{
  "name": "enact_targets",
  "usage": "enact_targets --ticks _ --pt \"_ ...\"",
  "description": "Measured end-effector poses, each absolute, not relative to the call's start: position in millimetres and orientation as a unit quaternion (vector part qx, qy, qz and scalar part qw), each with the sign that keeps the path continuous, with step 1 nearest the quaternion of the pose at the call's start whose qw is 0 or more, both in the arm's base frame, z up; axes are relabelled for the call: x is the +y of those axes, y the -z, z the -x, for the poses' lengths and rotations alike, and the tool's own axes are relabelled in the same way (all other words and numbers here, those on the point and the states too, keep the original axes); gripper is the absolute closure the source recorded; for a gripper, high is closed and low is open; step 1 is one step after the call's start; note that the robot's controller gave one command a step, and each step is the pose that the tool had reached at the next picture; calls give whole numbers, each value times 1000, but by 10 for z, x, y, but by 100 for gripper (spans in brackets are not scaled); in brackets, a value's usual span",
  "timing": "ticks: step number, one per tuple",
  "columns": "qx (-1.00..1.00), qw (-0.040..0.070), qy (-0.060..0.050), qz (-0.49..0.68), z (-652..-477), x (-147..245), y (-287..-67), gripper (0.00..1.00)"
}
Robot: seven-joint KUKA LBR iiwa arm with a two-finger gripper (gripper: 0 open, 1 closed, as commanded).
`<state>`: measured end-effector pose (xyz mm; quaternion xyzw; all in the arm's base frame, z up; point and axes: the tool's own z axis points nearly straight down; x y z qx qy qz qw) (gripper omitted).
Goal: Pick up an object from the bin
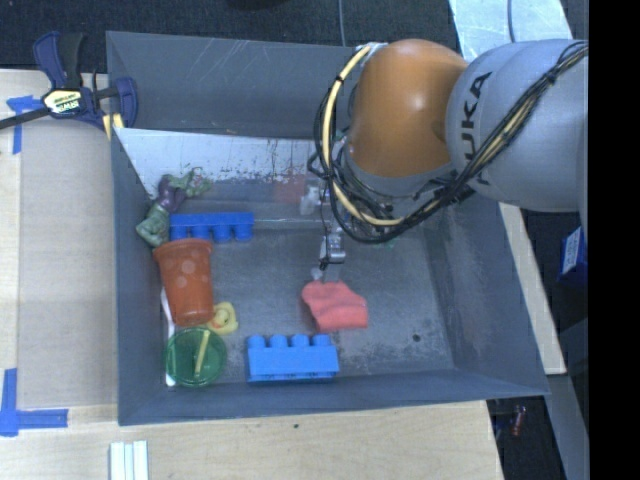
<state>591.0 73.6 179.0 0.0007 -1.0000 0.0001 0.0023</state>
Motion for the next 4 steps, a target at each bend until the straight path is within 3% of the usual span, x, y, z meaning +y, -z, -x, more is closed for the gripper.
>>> enact_targets --ticks 1,2,3,4 --pt "-1000 -2 0 0 -5922 730 -1840 0" --pt "-1000 3 -2 18 -5539 22 -1397 0" --pt "-1000 -5 1 -7 -5399 -12 -1467 0" --pt "-995 -1 0 101 -5289 142 -1385 0"
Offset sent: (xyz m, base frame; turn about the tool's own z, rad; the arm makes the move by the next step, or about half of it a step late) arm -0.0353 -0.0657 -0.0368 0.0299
